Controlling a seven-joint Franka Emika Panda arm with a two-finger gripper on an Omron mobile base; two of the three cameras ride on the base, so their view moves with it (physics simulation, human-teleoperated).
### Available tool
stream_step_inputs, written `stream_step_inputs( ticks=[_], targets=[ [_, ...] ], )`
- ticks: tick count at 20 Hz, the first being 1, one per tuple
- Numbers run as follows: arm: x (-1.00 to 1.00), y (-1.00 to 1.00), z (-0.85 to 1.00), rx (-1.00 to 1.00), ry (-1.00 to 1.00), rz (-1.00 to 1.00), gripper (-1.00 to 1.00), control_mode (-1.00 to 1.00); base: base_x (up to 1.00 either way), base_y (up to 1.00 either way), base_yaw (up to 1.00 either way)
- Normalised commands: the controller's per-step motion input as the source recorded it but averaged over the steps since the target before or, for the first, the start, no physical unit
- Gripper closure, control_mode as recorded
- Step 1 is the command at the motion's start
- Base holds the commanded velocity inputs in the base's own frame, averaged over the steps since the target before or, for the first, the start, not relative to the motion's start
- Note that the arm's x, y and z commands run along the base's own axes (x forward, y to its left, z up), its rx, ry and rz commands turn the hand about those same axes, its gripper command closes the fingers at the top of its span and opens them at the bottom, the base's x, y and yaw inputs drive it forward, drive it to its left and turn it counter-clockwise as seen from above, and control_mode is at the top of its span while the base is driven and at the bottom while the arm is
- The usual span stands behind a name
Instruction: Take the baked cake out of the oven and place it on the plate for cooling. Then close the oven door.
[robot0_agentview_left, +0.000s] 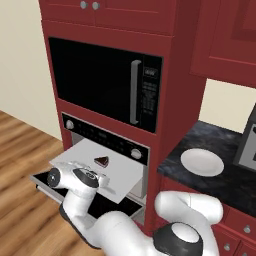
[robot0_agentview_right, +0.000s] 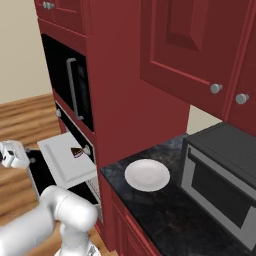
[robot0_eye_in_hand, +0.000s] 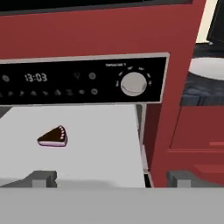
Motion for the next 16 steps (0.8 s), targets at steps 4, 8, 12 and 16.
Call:
stream_step_inputs(
  ticks=[4,8,12,16],
  targets=[
    [-0.16,-0.27,0.11,0.11,-0.03,-0.07,-1.0,-1.0,0.0,0.0,0.0],
    [-0.07,-0.08,0.3,0.1,-0.21,-0.25,-1.0,-1.0,0.0,0.0,0.0],
    [0.0,0.0,0.02,0.0,-0.48,-0.32,-1.0,-1.0,0.0,0.0,0.0],
    [0.0,-0.06,0.09,0.08,-0.28,-0.28,-1.0,-1.0,0.0,0.0,0.0]
  ],
)
